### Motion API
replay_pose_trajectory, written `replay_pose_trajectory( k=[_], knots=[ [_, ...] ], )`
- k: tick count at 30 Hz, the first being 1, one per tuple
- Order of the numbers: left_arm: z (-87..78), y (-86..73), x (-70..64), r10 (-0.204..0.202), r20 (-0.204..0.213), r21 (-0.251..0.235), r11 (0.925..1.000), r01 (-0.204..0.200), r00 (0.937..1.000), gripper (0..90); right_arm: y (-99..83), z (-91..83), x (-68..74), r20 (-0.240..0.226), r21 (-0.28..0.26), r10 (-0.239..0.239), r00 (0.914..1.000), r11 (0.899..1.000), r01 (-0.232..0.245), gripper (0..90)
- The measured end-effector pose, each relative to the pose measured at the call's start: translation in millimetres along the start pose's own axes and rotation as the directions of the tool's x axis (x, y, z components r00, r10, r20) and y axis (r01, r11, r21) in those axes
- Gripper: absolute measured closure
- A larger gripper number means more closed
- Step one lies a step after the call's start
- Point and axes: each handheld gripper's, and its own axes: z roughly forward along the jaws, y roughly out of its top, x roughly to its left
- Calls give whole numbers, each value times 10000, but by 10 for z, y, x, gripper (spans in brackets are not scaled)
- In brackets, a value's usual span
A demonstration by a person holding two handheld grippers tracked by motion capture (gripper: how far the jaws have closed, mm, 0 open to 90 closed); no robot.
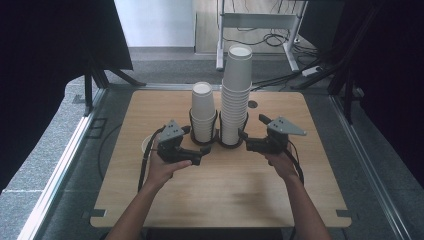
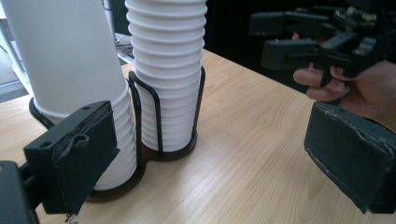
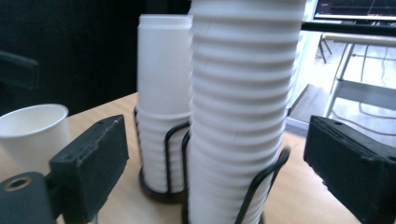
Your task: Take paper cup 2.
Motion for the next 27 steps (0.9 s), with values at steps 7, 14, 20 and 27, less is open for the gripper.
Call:
replay_pose_trajectory(
  k=[7,14,20,27],
  knots=[
    [61,99,23,-18,145,-4,10000,18,9999,31,276,230,-95,58,254,41,10000,9997,-42,0],
    [112,194,59,-134,236,-91,9999,136,9996,33,413,396,-121,100,428,85,9999,9990,-89,0],
    [136,263,78,-126,167,-121,9998,128,9998,39,478,482,-128,173,460,79,9998,9989,-87,0],
    [143,269,94,-178,148,-129,9998,180,9997,39,546,578,-149,304,373,54,9995,9993,-65,0]
  ],
)
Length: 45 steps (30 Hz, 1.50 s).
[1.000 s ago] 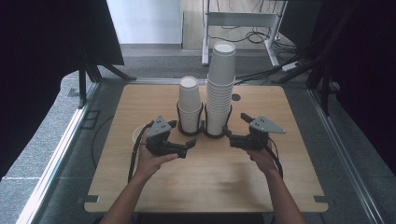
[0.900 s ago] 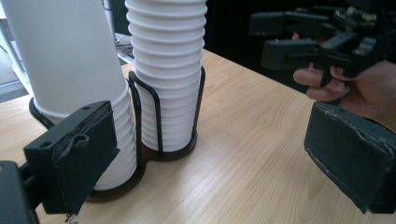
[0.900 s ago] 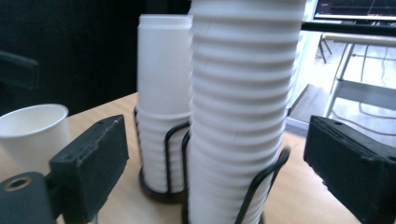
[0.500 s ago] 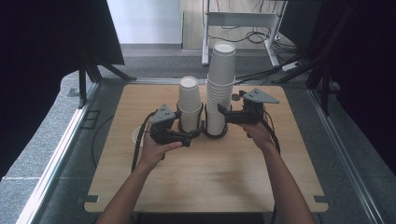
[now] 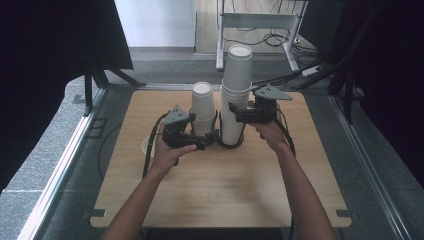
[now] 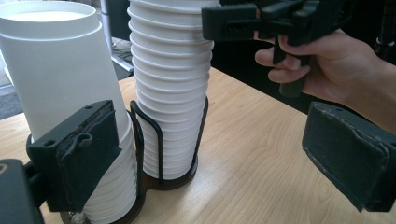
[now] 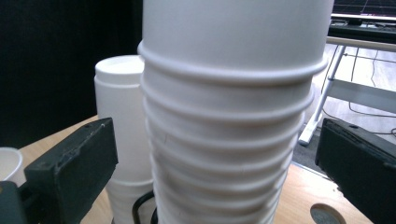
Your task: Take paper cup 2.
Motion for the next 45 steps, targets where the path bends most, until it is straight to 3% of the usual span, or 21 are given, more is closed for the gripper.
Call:
replay_pose_trajectory(
  k=[11,23,37,45],
  knots=[
    [1,-7,29,-63,-3,-3,10000,63,10000,42,91,144,-13,16,-8,90,10000,10000,-90,0],
    [40,-10,55,-101,-28,36,9999,101,9999,45,168,219,-82,-443,-199,483,9979,9986,-492,0],
    [65,29,53,-10,-39,11,10000,10,10000,50,152,228,-106,-672,-59,345,9971,9994,-350,34],
    [95,126,52,19,45,-186,9998,-18,10000,60,154,226,-101,-725,-56,261,9970,9996,-265,36]
  ],
)
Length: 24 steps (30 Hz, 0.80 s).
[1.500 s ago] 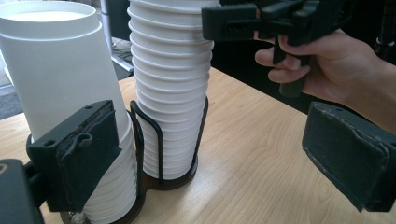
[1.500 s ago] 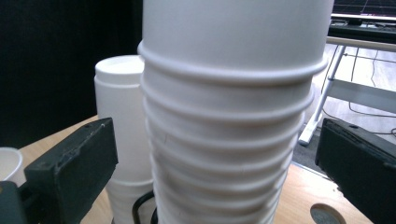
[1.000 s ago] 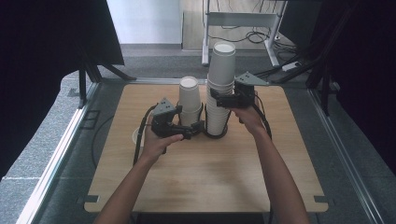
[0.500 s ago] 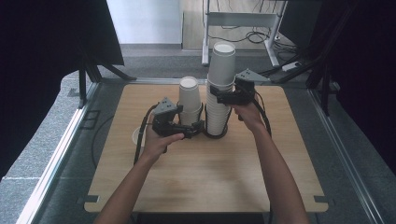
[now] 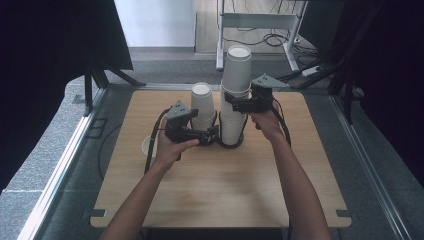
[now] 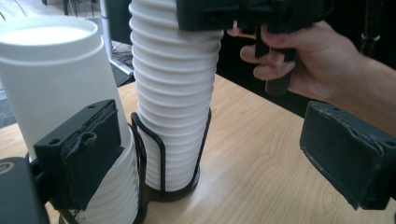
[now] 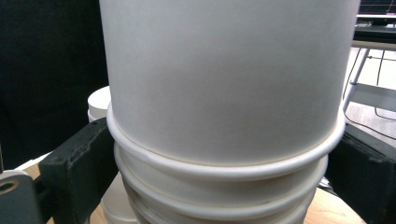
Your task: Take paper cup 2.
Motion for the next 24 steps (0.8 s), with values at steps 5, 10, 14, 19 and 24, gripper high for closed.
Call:
replay_pose_trajectory(
  k=[5,10,14,19,24],
  knots=[
    [25,108,12,77,-68,-81,9999,-78,9999,61,-1,0,-1,-12,-3,3,10000,10000,-3,36],
    [70,231,19,237,-128,-134,9996,-239,9996,62,-1,1,-1,-18,0,8,10000,10000,-8,36],
    [103,304,28,275,-158,-160,9995,-278,9995,62,-1,3,1,-24,-4,10,10000,10000,-10,36],
    [145,362,70,156,-5,-224,9996,-156,9999,64,-1,4,1,-34,-4,16,10000,10000,-16,36],
    [184,422,110,102,96,-312,9995,-99,9999,65,-1,6,2,-45,-12,10,10000,10000,-10,36]
  ],
)
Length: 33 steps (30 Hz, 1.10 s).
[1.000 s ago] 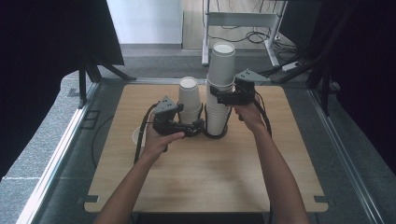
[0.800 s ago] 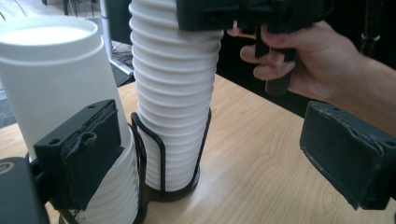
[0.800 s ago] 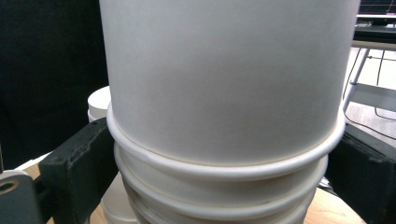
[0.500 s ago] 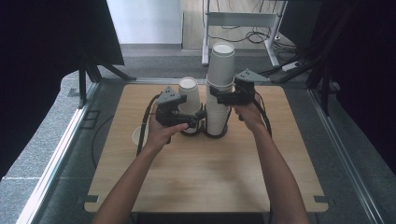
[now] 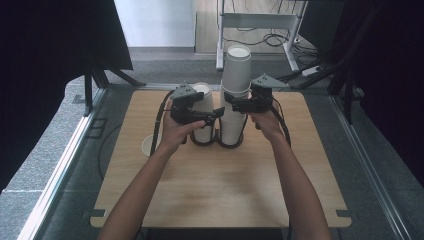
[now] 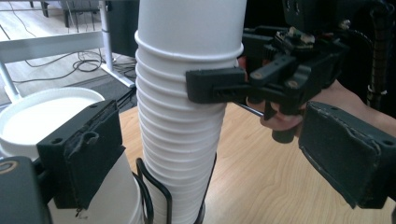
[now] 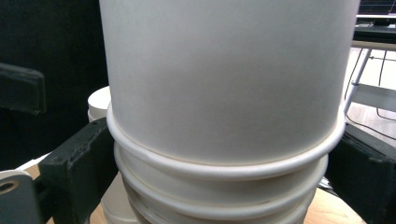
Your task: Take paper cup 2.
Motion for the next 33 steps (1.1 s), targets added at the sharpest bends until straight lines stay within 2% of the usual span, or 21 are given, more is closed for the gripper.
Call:
replay_pose_trajectory(
  k=[8,25,33],
  knots=[
    [38,50,55,-147,56,-56,9999,147,9999,65,0,1,2,-3,-1,3,10000,10000,-3,36],
    [124,175,97,-18,-32,43,10000,18,10000,66,-1,4,14,18,-4,10,10000,10000,-10,35],
    [173,195,120,-86,-62,89,9999,87,9999,66,-2,5,20,29,-11,11,10000,10000,-11,35]
  ],
)
